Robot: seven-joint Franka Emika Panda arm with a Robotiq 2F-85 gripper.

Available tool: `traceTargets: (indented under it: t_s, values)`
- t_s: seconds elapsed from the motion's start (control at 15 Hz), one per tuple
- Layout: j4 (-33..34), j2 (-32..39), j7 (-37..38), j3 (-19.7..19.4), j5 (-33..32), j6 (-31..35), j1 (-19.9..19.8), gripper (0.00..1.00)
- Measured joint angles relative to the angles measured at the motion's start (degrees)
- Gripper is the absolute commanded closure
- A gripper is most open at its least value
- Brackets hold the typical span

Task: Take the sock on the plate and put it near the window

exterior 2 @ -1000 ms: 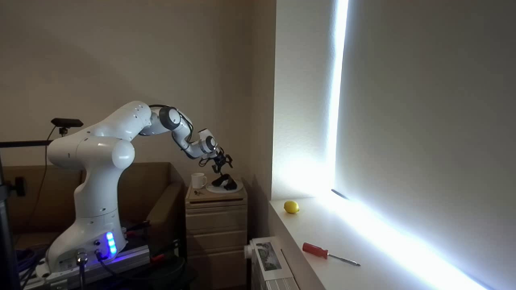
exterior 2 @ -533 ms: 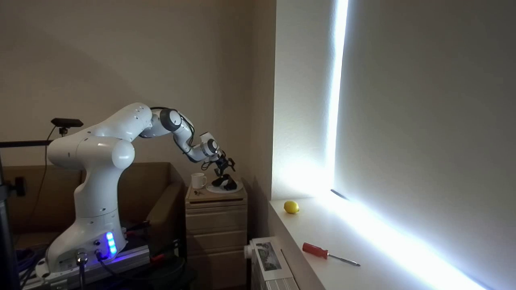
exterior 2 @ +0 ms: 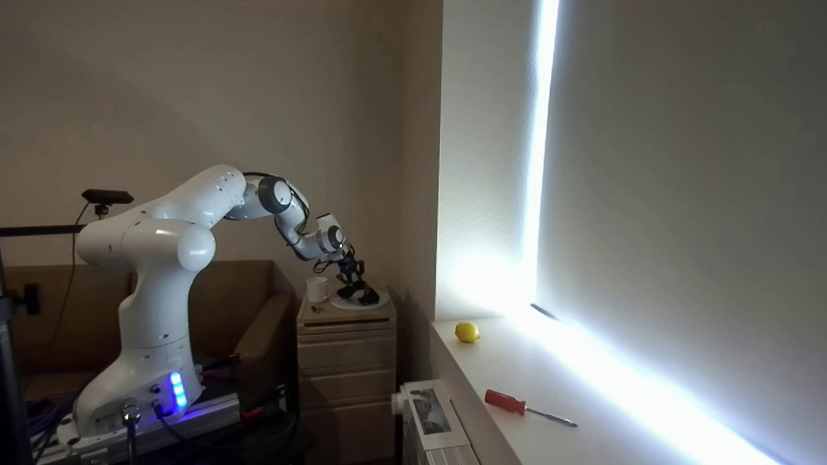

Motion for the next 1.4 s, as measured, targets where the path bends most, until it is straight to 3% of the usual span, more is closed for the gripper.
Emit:
traceTargets:
  t_s: [0.07,0.2,0.33,0.4,0.47,0.53,0.67,1.0,1.4]
  values:
    - [0.00,0.00,-0.01,0.04,0.00,0.00,-0.09,0.97]
    - [-0.01,0.00,-0.01,0.04,0.00,0.03,-0.40,1.00]
    - [-0.01,-0.02,-0.01,0.03,0.00,0.03,-0.74,1.00]
    - [-0.03,-0.18,-0.04,0.04,0.00,0.03,-0.92,0.88]
    - [-0.16,-0.74,-0.49,0.21,0.01,0.03,-1.19,0.96]
    - [-0.39,-1.75,-1.48,0.49,0.06,0.01,-1.58,0.95]
    - [-1.93,-5.84,-4.86,1.73,0.35,-0.04,-2.88,1.00]
    - [-9.31,-19.52,-13.41,5.87,4.48,-0.90,-7.42,0.99]
    - [-24.53,-36.76,-14.97,6.42,9.78,-11.24,-13.28,0.99]
